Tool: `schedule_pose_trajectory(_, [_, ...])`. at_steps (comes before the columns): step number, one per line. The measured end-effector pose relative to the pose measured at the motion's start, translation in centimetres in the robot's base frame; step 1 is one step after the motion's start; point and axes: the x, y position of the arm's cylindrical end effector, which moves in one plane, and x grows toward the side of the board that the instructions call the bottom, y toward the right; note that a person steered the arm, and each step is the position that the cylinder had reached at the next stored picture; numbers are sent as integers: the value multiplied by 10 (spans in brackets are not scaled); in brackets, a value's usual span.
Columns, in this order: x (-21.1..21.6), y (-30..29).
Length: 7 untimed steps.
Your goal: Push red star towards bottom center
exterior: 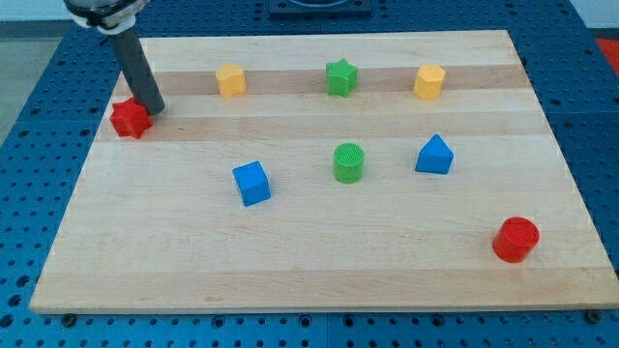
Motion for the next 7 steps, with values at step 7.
schedule_pose_trajectory(7, [7,-37])
